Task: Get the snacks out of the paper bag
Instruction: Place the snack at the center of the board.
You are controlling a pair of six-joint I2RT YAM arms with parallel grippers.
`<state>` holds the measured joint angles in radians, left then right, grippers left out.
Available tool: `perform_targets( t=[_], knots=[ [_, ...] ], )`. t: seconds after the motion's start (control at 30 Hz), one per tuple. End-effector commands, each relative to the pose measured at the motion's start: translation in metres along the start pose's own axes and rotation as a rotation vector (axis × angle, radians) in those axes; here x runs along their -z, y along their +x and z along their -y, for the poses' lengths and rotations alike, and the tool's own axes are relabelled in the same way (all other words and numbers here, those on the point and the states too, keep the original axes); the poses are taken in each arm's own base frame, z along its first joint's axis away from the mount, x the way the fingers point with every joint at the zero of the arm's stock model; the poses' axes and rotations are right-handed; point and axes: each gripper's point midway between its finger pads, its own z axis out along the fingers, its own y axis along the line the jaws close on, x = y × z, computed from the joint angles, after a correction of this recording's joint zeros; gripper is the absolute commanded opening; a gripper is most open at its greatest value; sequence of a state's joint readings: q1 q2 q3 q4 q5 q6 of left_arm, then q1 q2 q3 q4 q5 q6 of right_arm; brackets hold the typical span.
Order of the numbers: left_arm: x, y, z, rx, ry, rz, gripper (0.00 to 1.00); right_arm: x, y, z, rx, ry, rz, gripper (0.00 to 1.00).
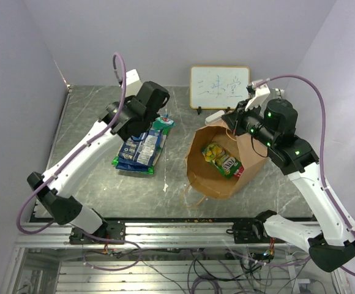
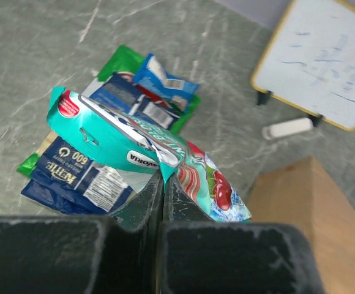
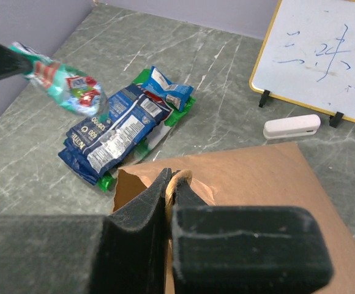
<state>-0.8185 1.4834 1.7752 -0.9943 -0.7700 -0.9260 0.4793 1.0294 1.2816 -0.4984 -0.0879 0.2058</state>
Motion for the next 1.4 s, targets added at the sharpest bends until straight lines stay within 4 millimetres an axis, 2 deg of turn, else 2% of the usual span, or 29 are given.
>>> perform_targets(
  t=[0.0, 0.17, 0.3, 0.47, 1.03, 1.2, 1.37],
  knots=[
    [-0.043, 0.006, -0.007, 0.165, -0.036, -0.059, 0.07, 0.005, -0.002, 0.002, 0.013, 0.014, 0.017, 0.0],
    [-0.083, 0.005, -0.015, 0.192, -0.112, -0.026, 0.07, 0.006, -0.001, 0.003, 0.005, 0.019, 0.017, 0.0],
    [-0.105, -0.003, -0.029, 0.202, -0.206, 0.042, 0.07, 0.007, -0.001, 0.002, -0.005, 0.014, 0.017, 0.0],
    [-0.122, -0.007, -0.042, 0.209, -0.273, 0.095, 0.07, 0.009, -0.002, 0.003, -0.003, 0.022, 0.02, 0.0],
    [-0.142, 0.022, -0.085, 0.252, -0.39, 0.174, 0.07, 0.008, 0.0, 0.001, 0.006, 0.007, 0.014, 0.0],
    [-0.144, 0.041, -0.089, 0.302, -0.39, 0.133, 0.07, 0.009, 0.001, 0.001, 0.008, 0.009, 0.014, 0.0],
    [-0.145, 0.058, -0.085, 0.296, -0.382, 0.102, 0.07, 0.009, 0.003, 0.001, 0.006, 0.006, 0.012, 0.0]
  ],
)
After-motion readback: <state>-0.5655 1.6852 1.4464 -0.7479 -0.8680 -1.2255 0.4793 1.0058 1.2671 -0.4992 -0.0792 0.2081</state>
